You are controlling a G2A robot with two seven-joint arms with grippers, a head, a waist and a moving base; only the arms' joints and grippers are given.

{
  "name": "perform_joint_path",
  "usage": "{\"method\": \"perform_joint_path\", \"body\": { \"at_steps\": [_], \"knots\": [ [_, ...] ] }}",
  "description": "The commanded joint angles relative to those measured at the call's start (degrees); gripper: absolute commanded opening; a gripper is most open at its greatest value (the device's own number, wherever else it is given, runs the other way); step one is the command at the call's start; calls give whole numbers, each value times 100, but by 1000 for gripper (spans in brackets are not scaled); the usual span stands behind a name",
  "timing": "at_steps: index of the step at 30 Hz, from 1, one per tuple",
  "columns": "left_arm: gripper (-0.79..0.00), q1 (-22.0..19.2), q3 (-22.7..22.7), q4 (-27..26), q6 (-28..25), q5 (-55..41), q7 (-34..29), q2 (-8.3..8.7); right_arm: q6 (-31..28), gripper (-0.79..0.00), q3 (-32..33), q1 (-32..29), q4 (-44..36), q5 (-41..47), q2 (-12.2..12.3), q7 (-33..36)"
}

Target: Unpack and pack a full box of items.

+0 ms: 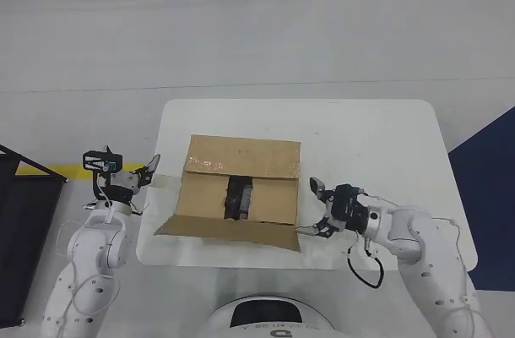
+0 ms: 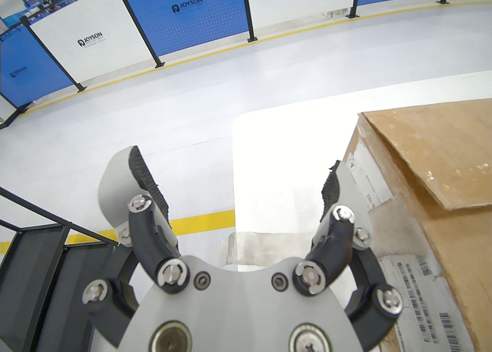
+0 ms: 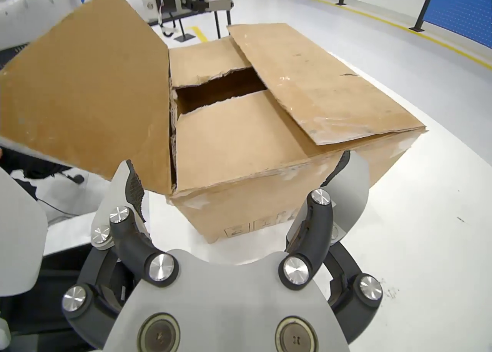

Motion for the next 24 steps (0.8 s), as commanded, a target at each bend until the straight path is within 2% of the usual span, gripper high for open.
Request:
{"method": "perform_joint_path", "body": {
  "at_steps": [1,6,12,18,24],
  "knots": [
    [0,0,0,0,0,0,0,0,0,0,26,-122,-124,-478,35,-260],
    [0,0,0,0,0,0,0,0,58,0,79,-268,-263,-1429,106,-696],
    [0,0,0,0,0,0,0,0,808,0,-23,-450,-301,-2083,110,-1005],
    [0,0,0,0,0,0,0,0,847,0,187,-442,-134,-1509,129,-1357],
    [0,0,0,0,0,0,0,0,856,0,211,-443,-125,-1474,131,-1362]
  ]
}}
